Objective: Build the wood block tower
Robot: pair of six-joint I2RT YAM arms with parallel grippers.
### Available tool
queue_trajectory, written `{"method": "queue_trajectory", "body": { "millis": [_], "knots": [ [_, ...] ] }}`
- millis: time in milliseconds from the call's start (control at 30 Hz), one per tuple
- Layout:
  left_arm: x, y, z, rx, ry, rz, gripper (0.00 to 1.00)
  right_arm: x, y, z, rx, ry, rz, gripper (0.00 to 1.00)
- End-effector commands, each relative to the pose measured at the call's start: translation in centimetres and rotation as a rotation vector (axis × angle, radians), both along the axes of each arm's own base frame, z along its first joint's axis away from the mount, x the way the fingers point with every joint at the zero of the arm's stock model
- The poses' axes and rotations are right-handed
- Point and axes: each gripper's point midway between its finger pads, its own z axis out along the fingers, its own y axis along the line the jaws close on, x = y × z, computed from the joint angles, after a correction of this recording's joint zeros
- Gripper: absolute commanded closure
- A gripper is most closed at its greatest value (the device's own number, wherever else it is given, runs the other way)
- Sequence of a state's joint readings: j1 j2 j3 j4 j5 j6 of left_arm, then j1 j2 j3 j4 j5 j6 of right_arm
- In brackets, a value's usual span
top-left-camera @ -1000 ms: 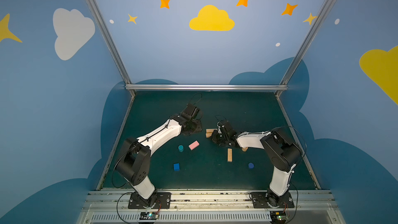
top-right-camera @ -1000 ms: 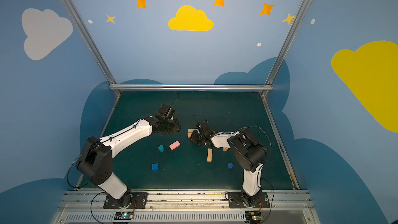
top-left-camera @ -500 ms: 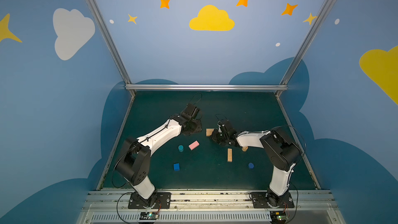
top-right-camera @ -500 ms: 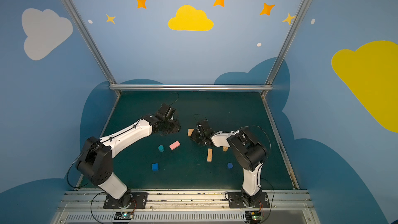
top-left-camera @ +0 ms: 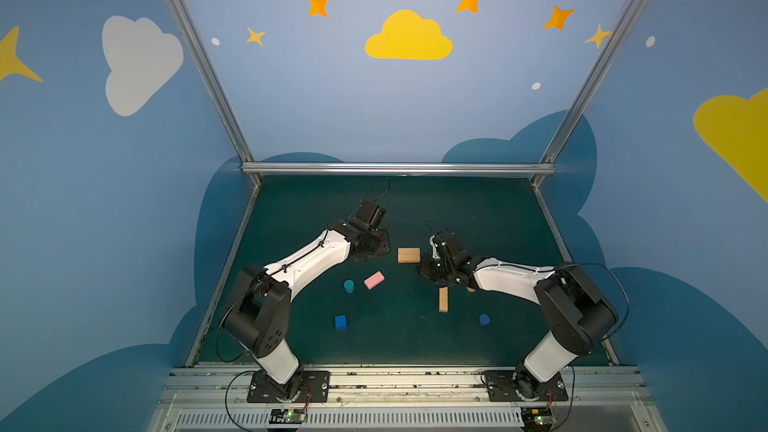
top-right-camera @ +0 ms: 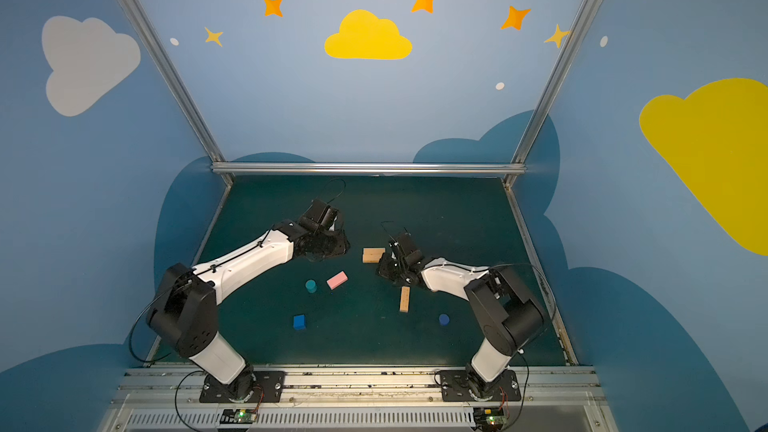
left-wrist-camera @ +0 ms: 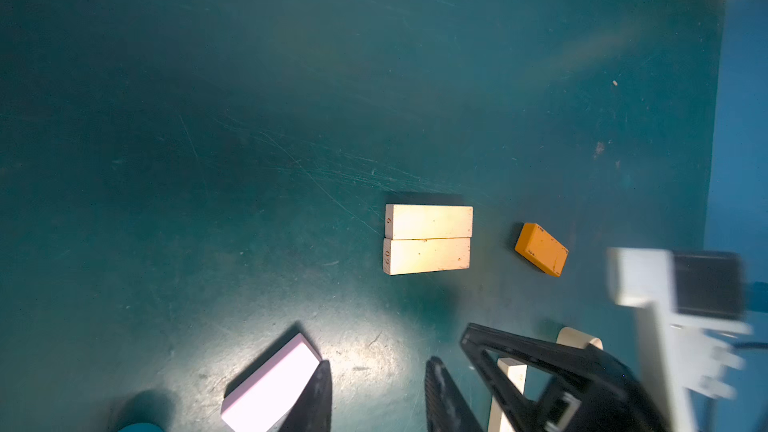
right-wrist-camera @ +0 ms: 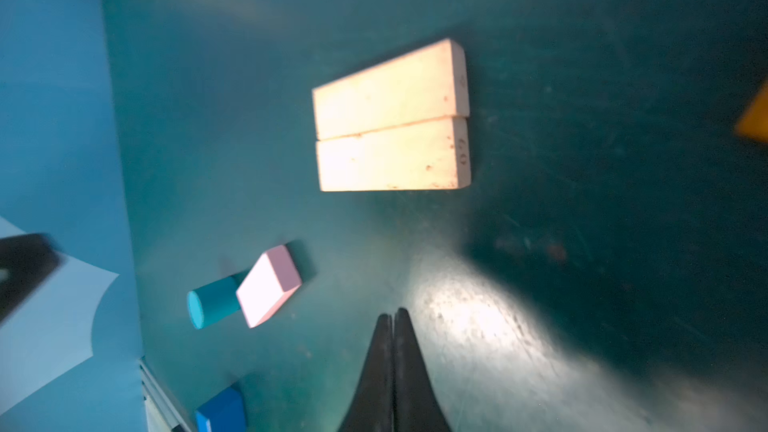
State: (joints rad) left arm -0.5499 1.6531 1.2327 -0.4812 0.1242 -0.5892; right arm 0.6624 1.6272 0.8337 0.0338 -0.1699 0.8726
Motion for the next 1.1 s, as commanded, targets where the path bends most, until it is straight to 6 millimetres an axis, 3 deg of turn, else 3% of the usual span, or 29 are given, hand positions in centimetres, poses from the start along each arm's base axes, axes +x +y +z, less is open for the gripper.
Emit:
{"method": "queue_trajectory", "body": {
  "millis": [0,267,500,800,1067],
  "knots": [
    [0.1,0.0,0.3,-0.014,-0.004,0.006,0.62,-0.4,-1.6,0.1,-0.038,0.007,0.005,1.00],
    [0.3,-0.2,-1.0,-0.003,0.024,0.007,0.63,1.7,-4.1,0.7,-0.009,0.003,-0.049,1.00],
    [0.9,-1.3,-3.0,-0.012,0.077,-0.010,0.65,4.6,-3.6,1.2,0.003,0.007,0.022,1.00],
    [1.5,-1.3,-4.1,0.018,0.099,-0.012,0.65,7.1,-2.2,-1.0,0.072,0.085,0.084,0.77],
    [1.7,-1.5,-4.1,0.019,0.105,-0.017,0.65,7.9,-1.6,-2.0,0.128,0.108,0.092,0.58]
  ]
}}
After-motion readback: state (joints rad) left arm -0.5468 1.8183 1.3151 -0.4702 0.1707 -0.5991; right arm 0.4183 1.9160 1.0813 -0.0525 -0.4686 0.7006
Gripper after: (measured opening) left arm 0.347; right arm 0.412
